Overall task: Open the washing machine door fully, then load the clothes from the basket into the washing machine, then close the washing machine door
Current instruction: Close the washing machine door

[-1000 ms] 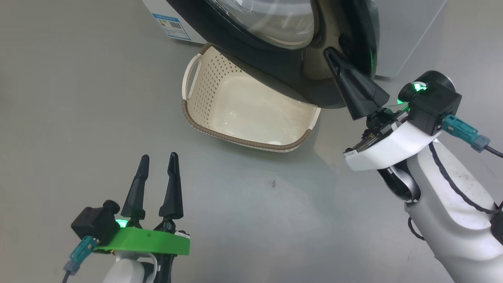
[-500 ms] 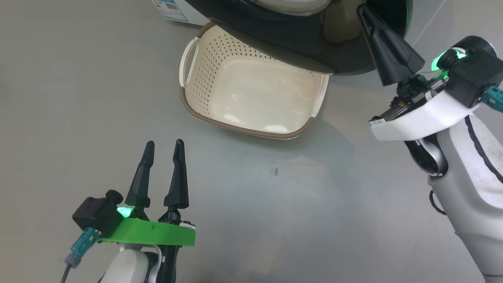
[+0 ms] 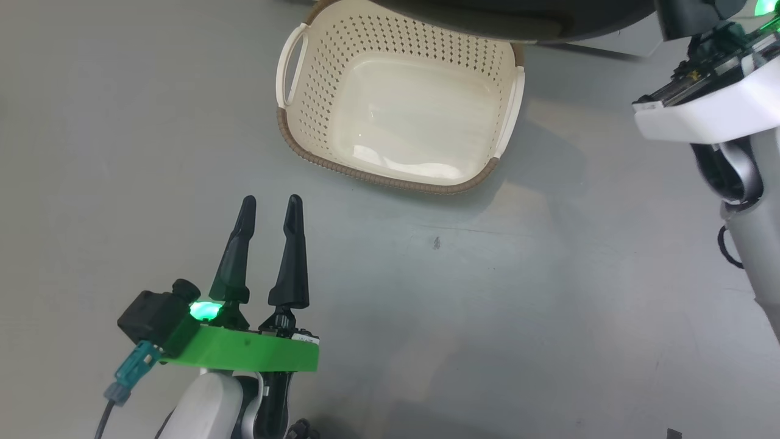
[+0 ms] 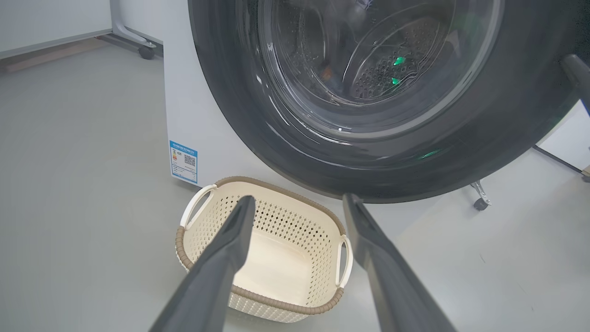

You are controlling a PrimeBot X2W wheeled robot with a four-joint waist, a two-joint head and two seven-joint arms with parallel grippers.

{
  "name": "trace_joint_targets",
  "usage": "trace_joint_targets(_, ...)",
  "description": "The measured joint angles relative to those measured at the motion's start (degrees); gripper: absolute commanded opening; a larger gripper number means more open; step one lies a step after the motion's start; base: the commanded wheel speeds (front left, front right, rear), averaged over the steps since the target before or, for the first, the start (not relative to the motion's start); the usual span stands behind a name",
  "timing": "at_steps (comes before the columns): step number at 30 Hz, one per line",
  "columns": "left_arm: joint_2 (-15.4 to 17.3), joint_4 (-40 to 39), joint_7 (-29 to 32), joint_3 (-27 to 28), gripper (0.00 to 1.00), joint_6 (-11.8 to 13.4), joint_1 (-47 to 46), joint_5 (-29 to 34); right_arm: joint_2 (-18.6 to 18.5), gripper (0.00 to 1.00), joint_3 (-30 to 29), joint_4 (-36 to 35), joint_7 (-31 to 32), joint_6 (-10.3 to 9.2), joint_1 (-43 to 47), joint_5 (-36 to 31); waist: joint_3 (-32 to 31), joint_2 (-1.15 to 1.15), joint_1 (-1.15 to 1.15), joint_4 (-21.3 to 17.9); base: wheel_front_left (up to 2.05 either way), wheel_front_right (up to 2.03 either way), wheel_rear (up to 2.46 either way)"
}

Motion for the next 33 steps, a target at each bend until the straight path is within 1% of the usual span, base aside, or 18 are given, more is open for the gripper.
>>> trace_joint_targets(12,-0.05,-0.08,0.0,-3.49,1.0,0.04,-0.45,-0.49,-5.69,0.0,-2.42,4.68,0.0,0.0,-6.83,-0.53,2.38,0.0,0.0,2.65,0.0,0.0,0.0)
trace_joint_targets(13,-0.05,-0.08,0.0,-3.49,1.0,0.04,-0.45,-0.49,-5.69,0.0,-2.42,4.68,0.0,0.0,-6.83,-0.53,2.38,0.0,0.0,2.65,0.0,0.0,0.0)
trace_joint_targets(19,-0.07,-0.32,0.0,-4.7,1.0,0.04,-1.52,-0.87,-8.65,0.0,-3.07,9.07,-0.03,0.0,-10.97,-1.12,3.25,0.0,0.0,4.58,0.0,0.0,0.0)
trace_joint_targets(24,-0.07,-0.19,0.0,-4.8,1.0,0.27,-1.7,-0.87,-8.91,0.0,-2.02,12.92,-0.35,0.58,-12.77,-1.4,3.23,0.0,0.0,5.4,0.0,0.0,0.0)
trace_joint_targets(28,-0.07,-0.07,0.0,-4.65,1.0,0.44,-1.71,-0.81,-8.84,0.0,-1.25,14.65,-0.34,0.6,-12.8,-1.47,2.44,0.0,0.0,5.43,0.0,0.0,0.0)
trace_joint_targets(33,-0.07,0.1,0.0,-4.41,1.0,0.45,-1.71,-0.16,-7.65,0.0,-0.44,16.12,-0.3,0.46,-13.31,-0.98,1.77,0.0,0.0,4.6,0.0,0.0,0.0)
